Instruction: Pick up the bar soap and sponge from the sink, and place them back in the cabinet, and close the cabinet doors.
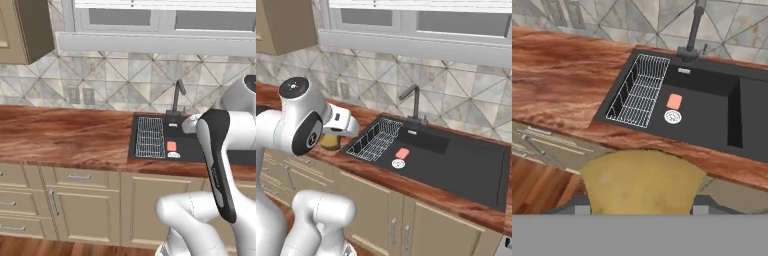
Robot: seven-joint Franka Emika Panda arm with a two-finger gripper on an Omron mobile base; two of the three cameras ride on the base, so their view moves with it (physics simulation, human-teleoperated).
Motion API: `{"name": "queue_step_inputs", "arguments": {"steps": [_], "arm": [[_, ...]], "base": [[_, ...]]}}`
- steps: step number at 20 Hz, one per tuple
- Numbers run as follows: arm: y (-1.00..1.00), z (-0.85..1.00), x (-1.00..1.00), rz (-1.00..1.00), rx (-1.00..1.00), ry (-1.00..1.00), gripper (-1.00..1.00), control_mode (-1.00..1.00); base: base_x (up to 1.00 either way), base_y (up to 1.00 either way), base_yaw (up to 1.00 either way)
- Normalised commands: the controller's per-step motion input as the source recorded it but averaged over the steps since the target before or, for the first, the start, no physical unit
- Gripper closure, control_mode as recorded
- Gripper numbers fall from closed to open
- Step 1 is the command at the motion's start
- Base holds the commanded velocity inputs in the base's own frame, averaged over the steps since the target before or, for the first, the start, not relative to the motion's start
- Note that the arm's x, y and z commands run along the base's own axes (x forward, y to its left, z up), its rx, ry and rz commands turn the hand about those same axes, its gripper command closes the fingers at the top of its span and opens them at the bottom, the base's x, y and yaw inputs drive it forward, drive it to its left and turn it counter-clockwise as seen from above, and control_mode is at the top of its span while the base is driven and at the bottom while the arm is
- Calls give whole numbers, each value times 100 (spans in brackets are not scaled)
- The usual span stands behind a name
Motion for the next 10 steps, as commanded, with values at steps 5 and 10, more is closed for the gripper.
{"name": "queue_step_inputs", "arguments": {"steps": [5,10], "arm": [[0,0,0,0,0,0,100,100],[0,0,0,0,0,0,100,100]], "base": [[-2,4,47],[0,0,49]]}}
